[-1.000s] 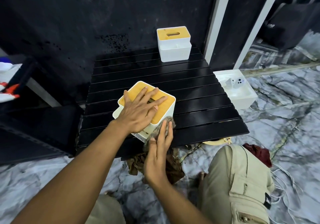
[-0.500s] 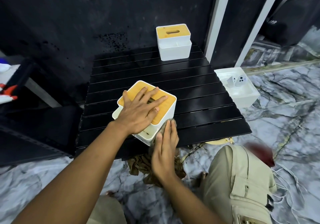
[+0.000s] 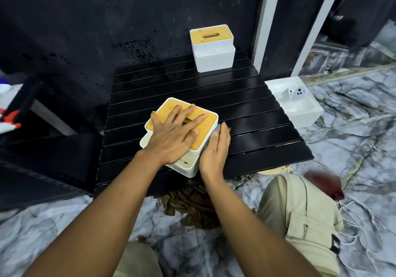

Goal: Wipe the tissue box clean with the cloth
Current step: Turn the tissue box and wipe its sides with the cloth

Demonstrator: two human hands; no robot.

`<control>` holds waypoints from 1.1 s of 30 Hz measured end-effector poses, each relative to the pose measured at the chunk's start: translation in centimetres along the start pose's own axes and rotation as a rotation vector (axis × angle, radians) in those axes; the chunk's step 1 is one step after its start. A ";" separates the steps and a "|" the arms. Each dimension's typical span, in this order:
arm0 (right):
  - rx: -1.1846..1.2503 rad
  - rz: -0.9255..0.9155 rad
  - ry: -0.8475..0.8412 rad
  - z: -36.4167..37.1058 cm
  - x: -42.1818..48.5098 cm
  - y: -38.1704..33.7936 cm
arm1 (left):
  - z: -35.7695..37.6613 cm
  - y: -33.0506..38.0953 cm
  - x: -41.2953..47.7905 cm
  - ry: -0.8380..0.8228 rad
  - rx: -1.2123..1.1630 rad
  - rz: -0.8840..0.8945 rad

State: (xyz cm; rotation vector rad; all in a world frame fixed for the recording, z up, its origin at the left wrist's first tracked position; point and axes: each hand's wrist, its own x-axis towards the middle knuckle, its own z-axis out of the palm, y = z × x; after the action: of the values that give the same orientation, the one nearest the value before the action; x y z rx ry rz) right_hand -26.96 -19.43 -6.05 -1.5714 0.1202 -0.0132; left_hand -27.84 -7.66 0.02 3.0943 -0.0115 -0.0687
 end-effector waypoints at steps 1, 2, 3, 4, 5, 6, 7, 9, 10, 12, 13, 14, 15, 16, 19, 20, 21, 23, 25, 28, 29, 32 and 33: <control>0.036 -0.018 0.017 -0.1 1.1 -1.0 | 0.0 0.0 0.0 0.001 -0.001 -0.001; 0.076 -0.085 0.030 -0.1 1.6 -2.0 | 0.0 0.1 0.0 0.002 -0.005 -0.004; 0.096 -0.175 0.035 0.0 1.3 -2.7 | 0.1 0.1 0.0 0.002 -0.007 -0.009; 0.091 -0.256 0.031 0.1 0.6 -3.1 | 0.1 0.1 0.0 -0.001 -0.005 -0.010; 0.072 -0.322 0.023 0.2 -0.4 -2.8 | 0.2 0.2 -0.1 -0.002 -0.001 -0.006; 0.053 -0.360 0.022 0.1 -1.3 -2.1 | 0.2 0.2 -0.1 0.000 0.000 -0.001; 0.023 -0.360 0.024 0.1 -1.7 -0.9 | 0.2 0.2 -0.1 0.001 -0.008 0.000; -0.069 -0.233 0.028 0.1 -0.6 1.0 | 0.1 0.0 0.1 -0.001 -0.031 -0.005; -0.154 -0.157 0.024 0.2 0.5 1.5 | 0.0 0.0 0.2 -0.001 -0.033 -0.012; -0.341 -0.115 -0.001 -0.1 1.9 1.8 | 0.1 0.3 0.3 0.007 -0.031 -0.054; -0.400 -0.152 -0.022 -0.3 2.0 1.8 | 0.2 0.6 0.4 0.019 -0.038 -0.090; -0.420 -0.195 -0.048 -0.5 1.5 1.9 | 0.2 1.0 0.5 0.034 -0.050 -0.133; -0.414 -0.233 -0.073 -0.8 0.4 2.0 | 0.2 1.3 0.7 0.048 -0.067 -0.179; -0.399 -0.262 -0.096 -1.1 -1.2 2.2 | 0.1 1.7 0.9 0.058 -0.084 -0.221; -0.369 -0.364 -0.143 -2.4 -5.4 3.7 | -0.2 2.1 1.6 0.069 -0.123 -0.307; -0.359 -0.387 -0.146 -2.7 -5.9 4.1 | -0.3 2.3 1.8 0.054 -0.129 -0.325; -0.335 -0.384 -0.143 -2.8 -5.6 4.1 | -0.5 2.4 1.9 0.028 -0.120 -0.337; -0.263 -0.328 -0.084 -3.0 -4.1 3.6 | -1.0 2.3 1.9 -0.034 -0.052 -0.330; -0.170 -0.212 0.045 -3.3 -2.0 2.3 | -2.1 1.1 1.7 -0.055 -0.005 -0.291; 0.004 -0.009 0.173 -4.3 0.8 0.1 | -2.6 -2.4 1.1 0.083 0.056 -0.120; 0.047 0.028 0.196 -4.8 1.4 -0.4 | -2.3 -3.3 0.9 0.103 0.053 -0.032; 0.161 0.065 0.237 -5.4 1.3 -1.2 | -0.7 -4.2 0.2 0.041 -0.103 0.095; 0.174 0.039 0.236 -5.4 0.7 -1.2 | -0.3 -3.9 0.1 0.029 -0.148 0.067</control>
State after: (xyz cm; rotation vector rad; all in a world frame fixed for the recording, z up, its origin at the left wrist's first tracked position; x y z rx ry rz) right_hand -26.63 -24.89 -4.92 -1.3894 0.3267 -0.1747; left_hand -27.66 -3.70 0.18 2.9435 -0.1042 -0.0215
